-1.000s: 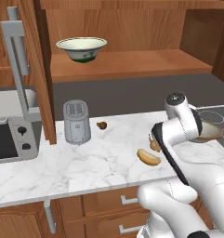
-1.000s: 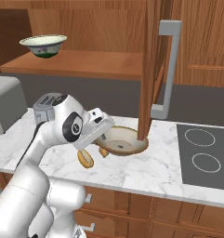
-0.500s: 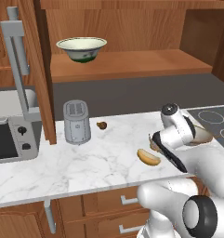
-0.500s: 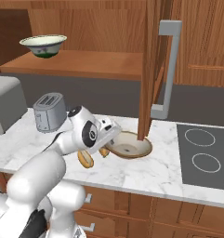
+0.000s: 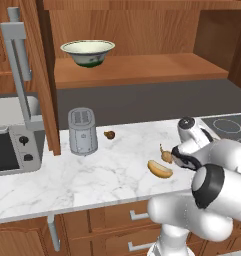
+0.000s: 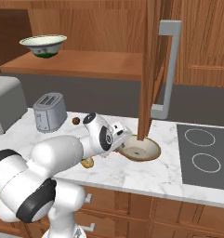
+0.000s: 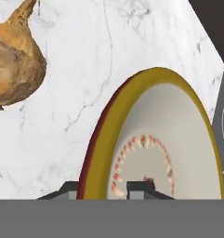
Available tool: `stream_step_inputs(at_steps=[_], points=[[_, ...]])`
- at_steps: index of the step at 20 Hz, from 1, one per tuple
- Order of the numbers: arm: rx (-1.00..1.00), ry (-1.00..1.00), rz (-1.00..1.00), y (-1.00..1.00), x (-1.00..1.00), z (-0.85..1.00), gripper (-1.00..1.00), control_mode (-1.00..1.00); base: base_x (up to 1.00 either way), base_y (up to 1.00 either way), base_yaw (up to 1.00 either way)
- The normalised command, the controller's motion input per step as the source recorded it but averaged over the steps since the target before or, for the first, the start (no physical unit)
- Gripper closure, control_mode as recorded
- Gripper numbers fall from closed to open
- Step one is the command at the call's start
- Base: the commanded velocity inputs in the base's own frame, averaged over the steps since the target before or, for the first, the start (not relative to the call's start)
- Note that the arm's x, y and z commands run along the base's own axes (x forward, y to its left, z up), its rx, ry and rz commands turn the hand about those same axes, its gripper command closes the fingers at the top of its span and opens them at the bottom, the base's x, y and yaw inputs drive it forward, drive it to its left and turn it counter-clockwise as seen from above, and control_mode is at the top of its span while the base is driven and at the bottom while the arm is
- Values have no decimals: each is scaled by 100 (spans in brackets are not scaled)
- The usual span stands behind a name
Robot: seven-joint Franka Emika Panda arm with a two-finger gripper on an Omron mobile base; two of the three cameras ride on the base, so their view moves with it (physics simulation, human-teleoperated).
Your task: Pick both bowls and place them on the counter. Then place the onion in one bowl and place the hotdog bun in the other bowl.
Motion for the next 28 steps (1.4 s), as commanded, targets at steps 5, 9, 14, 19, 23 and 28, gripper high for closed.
stream_step_inputs(at_steps=[5, 9, 14, 19, 23, 28], points=[[0, 1, 0, -24, 22, -23, 100, -100, 0, 0, 0], [1, 2, 0, -8, 16, -28, 100, -100, 0, 0, 0], [4, 1, 0, -21, 5, -20, 100, -100, 0, 0, 0], [3, 1, 0, -19, 1, -21, 100, -100, 0, 0, 0], [2, 0, 0, -12, 0, -28, 100, -100, 0, 0, 0], [0, 2, 0, -3, 0, -16, -100, -100, 0, 0, 0]])
